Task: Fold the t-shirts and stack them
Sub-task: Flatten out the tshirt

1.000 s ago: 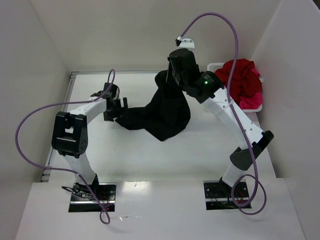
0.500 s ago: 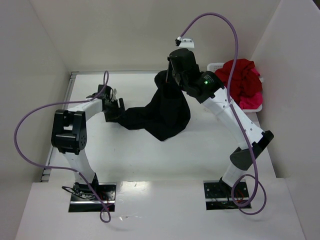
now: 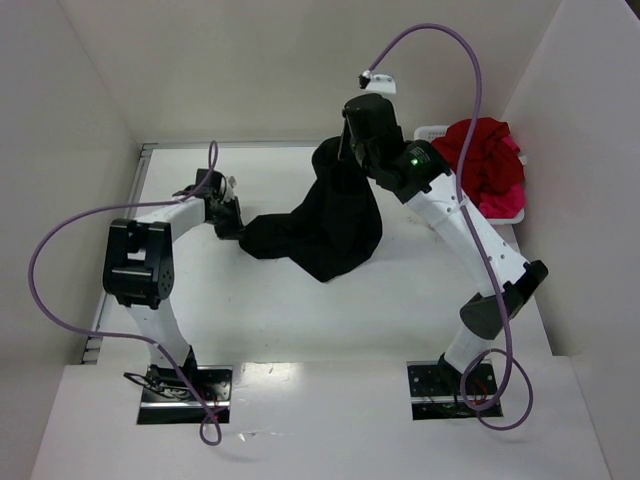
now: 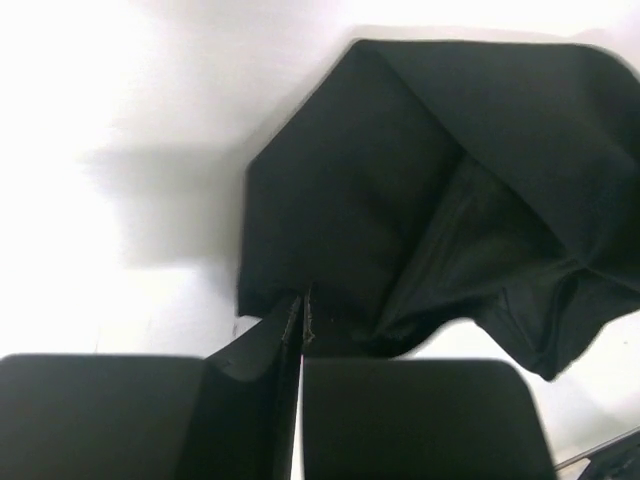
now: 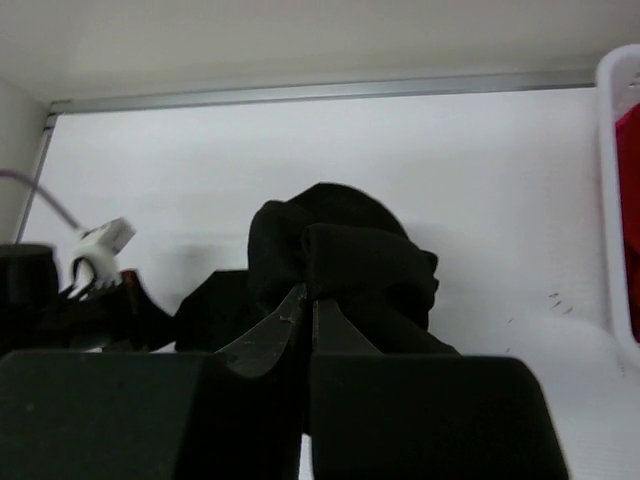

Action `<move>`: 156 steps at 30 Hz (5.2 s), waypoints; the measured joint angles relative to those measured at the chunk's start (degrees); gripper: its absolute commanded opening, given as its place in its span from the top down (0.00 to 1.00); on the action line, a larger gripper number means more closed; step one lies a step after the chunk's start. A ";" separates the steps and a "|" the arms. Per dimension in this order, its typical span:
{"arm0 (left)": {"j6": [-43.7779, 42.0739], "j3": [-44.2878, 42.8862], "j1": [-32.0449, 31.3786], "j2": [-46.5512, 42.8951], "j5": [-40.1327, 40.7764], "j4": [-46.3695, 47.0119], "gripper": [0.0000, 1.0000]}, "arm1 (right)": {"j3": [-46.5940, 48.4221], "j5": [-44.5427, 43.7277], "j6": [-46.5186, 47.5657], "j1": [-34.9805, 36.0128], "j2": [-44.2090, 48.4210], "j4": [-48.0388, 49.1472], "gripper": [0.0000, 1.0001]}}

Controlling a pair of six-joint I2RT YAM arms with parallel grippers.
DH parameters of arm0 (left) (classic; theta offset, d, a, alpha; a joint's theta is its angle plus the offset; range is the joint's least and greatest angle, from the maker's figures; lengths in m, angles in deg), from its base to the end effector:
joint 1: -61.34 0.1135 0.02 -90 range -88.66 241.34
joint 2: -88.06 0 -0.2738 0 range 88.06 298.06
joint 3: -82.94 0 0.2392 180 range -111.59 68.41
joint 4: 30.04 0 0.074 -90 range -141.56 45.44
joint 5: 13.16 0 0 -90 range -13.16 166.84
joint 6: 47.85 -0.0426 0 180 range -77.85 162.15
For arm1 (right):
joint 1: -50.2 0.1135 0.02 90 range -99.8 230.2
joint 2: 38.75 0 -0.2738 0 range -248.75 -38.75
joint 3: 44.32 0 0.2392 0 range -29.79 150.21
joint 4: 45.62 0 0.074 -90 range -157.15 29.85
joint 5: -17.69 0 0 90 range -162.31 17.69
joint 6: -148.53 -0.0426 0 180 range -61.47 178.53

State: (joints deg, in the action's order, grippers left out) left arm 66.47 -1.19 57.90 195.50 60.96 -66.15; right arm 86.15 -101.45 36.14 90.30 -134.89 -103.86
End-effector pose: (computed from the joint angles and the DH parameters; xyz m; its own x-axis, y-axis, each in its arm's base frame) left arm 0.3788 -0.0345 0.1811 -0.8641 -0.3449 -0.3666 -0.1747 0.8886 -0.4242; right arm 0.2799 0.2086 0.4756 -0.3712 0.1223 -0.9204 -0.0873 0.9823 0.1657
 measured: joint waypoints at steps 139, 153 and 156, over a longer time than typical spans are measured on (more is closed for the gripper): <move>-6.16 -22.71 8.83 -1.29 4.17 -6.78 1.00 | -33.35 29.33 -5.97 9.44 3.41 14.78 0.08; -6.16 -17.14 8.81 -6.38 5.16 -5.49 1.00 | -26.21 19.41 -12.39 22.49 -13.25 -0.48 0.30; -6.16 -16.98 8.81 -6.60 5.18 -5.18 1.00 | -19.82 16.94 -12.92 23.41 -17.42 -1.55 0.34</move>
State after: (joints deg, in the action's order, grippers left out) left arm 60.30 -18.18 66.71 188.90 66.14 -71.33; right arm 66.33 -84.51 23.22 113.71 -152.31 -105.41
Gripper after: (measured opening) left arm 0.007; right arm 0.685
